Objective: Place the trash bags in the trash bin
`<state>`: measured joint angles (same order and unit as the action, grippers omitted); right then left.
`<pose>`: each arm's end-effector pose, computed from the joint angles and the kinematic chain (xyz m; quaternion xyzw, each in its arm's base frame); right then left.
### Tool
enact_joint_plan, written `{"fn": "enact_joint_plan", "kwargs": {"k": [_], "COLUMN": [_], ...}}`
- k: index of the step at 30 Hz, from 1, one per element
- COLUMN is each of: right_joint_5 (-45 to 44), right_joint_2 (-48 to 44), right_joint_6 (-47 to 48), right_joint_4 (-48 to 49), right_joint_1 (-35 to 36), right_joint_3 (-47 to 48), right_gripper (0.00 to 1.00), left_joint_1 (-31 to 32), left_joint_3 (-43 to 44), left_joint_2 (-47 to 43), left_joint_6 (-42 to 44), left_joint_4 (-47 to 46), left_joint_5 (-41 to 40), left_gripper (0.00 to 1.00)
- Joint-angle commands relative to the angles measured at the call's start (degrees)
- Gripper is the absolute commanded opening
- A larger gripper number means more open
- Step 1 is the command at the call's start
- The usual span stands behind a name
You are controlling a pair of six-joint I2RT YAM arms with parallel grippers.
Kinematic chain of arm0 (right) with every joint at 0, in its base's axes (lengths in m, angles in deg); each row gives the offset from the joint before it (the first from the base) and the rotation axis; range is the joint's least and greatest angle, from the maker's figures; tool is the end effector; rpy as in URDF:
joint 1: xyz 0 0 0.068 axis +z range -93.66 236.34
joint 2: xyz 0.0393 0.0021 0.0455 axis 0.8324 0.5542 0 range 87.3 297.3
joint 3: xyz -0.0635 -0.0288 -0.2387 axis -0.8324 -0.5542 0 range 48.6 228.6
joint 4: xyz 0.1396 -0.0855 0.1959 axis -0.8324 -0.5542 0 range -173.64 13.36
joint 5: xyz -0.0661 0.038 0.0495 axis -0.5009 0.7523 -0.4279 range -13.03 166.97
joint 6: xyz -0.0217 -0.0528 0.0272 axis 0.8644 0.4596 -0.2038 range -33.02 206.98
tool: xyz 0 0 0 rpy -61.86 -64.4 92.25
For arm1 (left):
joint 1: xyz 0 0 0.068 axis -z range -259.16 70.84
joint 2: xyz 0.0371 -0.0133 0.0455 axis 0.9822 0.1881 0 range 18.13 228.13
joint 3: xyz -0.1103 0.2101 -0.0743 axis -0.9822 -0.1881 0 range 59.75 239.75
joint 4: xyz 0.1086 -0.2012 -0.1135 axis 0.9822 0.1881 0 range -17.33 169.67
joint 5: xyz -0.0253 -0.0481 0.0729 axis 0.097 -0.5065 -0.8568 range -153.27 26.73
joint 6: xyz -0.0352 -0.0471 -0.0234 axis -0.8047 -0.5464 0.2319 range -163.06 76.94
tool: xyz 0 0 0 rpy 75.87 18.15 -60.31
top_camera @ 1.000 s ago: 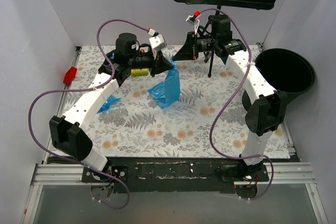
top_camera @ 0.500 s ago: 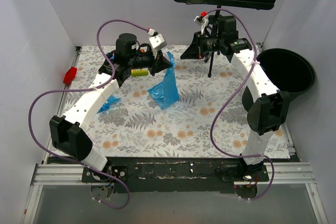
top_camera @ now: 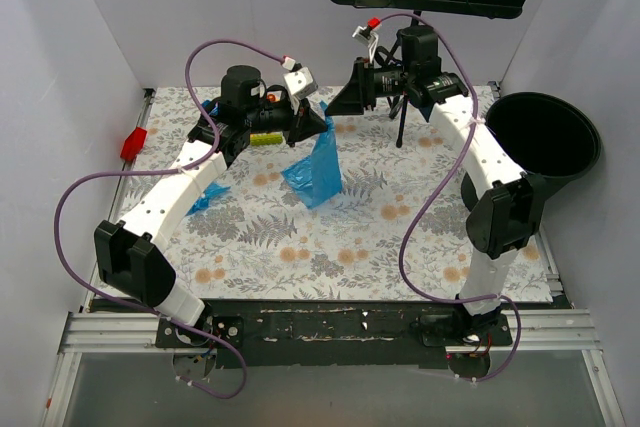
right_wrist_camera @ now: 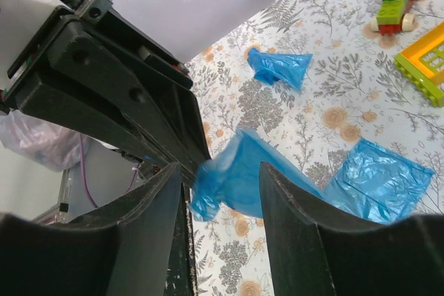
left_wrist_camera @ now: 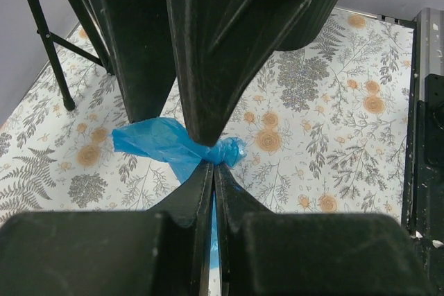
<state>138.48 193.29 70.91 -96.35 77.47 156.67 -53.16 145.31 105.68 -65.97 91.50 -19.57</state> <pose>0.3713 0.1891 0.3825 -0.3321 0.6796 0.5530 0.3492 0.3019 -0.1846 0.3651 0.2318 0.7581 -0.4970 0.3528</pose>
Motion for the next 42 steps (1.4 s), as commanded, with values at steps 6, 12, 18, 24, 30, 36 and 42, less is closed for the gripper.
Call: {"fn": "enact_joint_plan", "kwargs": {"k": [6,12,18,24,30,36,42], "right_joint_5": [-0.1,0.1,1.3,2.8,2.9,1.5,0.7], "right_joint_2": [1.2,1.1,0.8,0.7,0.4,0.1,-0.2], "right_joint_6": [-0.5,-0.2,-0.2,-0.2,0.3,1.9,3.0], "right_joint_4": [1.3,1.1,1.4,1.9,1.7,0.3,-0.3], "right_joint_1": [1.1,1.2,1.2,1.2,1.1,1.1,1.1], "right_joint_3": [3.5,2.8,2.0,1.2,1.0,1.1,0.7], "right_gripper": [0.54,0.47,0.34,0.02,0.01,0.01,0.01], "left_joint_1": [0.2,0.2,0.2,0.2,0.2,0.2,0.1], "left_joint_3": [1.1,1.4,1.5,1.8,1.6,1.5,2.0], "left_joint_2": [-1.9,-1.9,-1.9,-1.5,-1.2,-0.6,0.2], "left_joint_6": [0.5,0.3,0.5,0.7,-0.8,-5.5,-9.9], "left_joint_4": [0.1,0.1,0.1,0.1,0.0,-1.9,-3.7], "left_joint_5": [1.6,1.0,1.1,0.7,-3.0,-5.0,-2.7], "left_gripper": [0.00,0.00,0.00,0.00,0.11,0.28,0.25]}}
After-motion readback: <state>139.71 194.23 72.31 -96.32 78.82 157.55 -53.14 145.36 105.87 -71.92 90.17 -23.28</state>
